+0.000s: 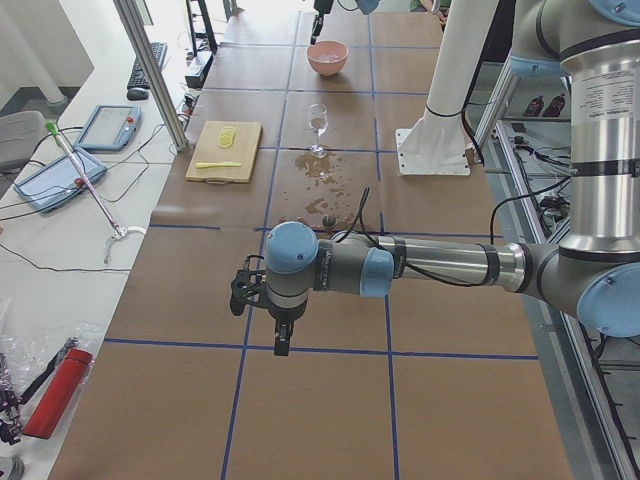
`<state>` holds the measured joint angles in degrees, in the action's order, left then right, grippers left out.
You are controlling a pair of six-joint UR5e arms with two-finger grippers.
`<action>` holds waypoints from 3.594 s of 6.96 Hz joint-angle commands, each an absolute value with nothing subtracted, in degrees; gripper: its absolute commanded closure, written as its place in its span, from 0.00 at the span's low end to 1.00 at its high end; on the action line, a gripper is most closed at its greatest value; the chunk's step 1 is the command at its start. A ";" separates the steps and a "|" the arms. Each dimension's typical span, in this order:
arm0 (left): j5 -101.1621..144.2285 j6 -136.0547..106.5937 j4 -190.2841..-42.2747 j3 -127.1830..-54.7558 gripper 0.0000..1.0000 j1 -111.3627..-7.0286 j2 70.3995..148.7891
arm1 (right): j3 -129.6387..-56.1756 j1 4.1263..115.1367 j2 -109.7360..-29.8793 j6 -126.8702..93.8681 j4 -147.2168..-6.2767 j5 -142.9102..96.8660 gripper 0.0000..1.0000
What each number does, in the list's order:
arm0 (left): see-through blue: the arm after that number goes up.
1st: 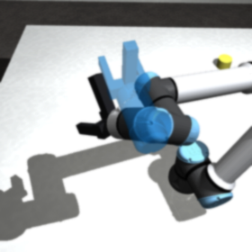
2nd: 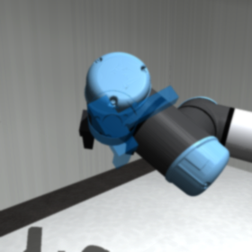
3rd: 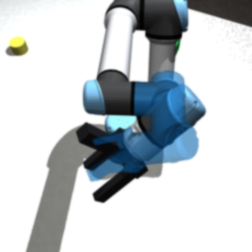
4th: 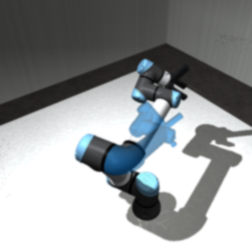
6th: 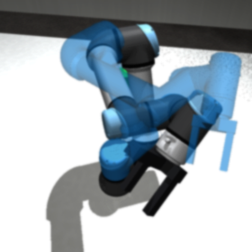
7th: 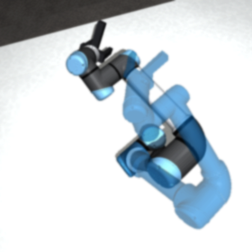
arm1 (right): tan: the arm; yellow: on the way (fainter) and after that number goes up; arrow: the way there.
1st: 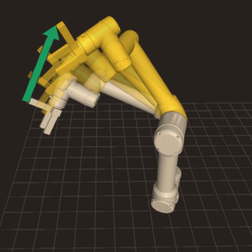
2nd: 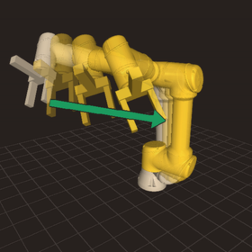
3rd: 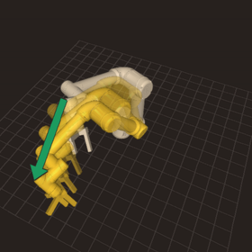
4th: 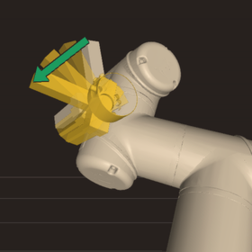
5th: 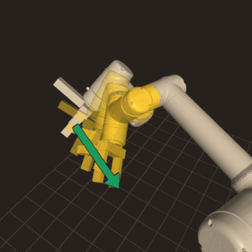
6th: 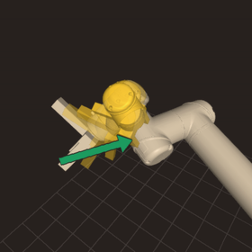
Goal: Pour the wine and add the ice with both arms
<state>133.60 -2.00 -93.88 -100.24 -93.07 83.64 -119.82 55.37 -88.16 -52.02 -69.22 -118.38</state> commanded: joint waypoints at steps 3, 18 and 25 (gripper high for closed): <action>133.59 -1.32 -93.87 -100.72 0.00 -93.08 83.58 | -121.20 46.44 -61.59 -60.69 -98.72 -113.85 1.00; 133.59 10.72 -93.69 -100.81 0.00 -93.25 81.65 | -102.92 26.98 -36.91 -75.67 -109.42 -95.19 0.63; 134.03 10.98 -93.69 -100.90 0.00 -93.25 81.83 | -108.69 31.43 -41.10 -68.95 -109.42 -98.05 0.00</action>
